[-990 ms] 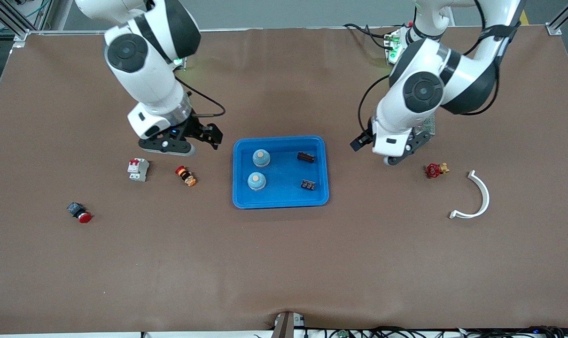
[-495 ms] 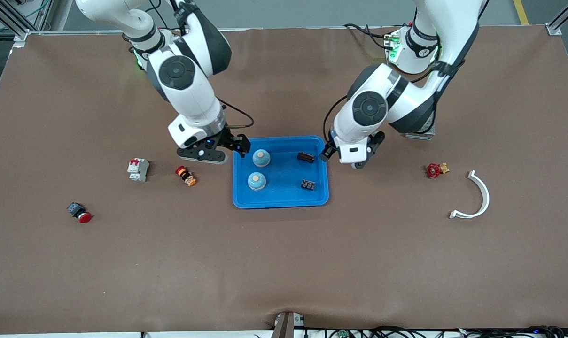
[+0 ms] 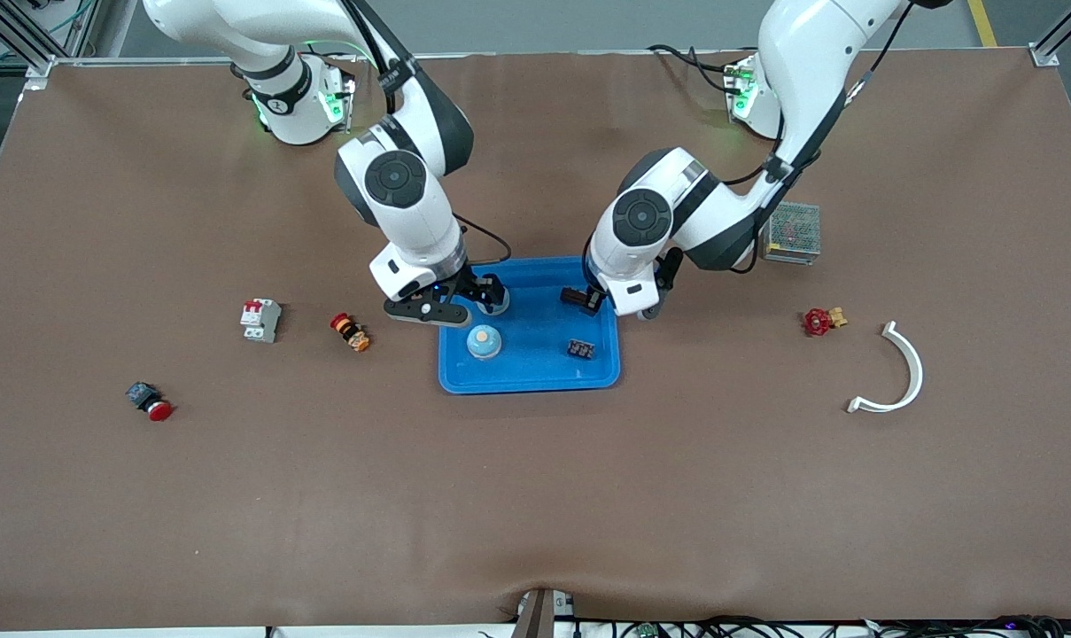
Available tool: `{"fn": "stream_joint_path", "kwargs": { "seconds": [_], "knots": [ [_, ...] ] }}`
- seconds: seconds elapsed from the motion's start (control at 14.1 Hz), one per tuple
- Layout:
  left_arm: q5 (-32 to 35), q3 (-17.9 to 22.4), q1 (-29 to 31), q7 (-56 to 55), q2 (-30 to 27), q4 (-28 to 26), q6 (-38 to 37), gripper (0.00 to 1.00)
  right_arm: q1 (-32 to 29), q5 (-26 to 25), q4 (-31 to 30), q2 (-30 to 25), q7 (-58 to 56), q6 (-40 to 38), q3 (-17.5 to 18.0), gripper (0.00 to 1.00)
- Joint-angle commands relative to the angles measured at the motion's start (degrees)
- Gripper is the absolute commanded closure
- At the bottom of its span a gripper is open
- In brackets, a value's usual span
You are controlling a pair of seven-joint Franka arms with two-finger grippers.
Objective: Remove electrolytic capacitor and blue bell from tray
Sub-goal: 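Grasp a black capacitor with the left gripper while the right gripper grasps a bell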
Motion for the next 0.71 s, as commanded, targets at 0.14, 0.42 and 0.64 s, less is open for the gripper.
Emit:
{"fn": "stream_joint_path", "kwargs": {
  "seconds": [0.14, 0.42, 0.64],
  "knots": [
    [2.15, 0.21, -1.05, -5.93, 4.07, 0.89, 4.01, 0.31, 2.11, -0.76, 1.11, 5.68, 1.17, 5.71, -0.73, 0.0],
    [2.15, 0.3, -1.13, -7.95, 5.66, 0.89, 4.98, 0.38, 2.11, -0.85, 3.03, 8.49, 1.17, 6.77, -0.91, 0.0],
    [2.15, 0.39, -1.84, -9.27, 6.53, 0.97, 5.5, 0.41, 1.59, -2.34, 4.18, 9.9, 1.17, 6.86, -1.17, 0.0]
  ]
}}
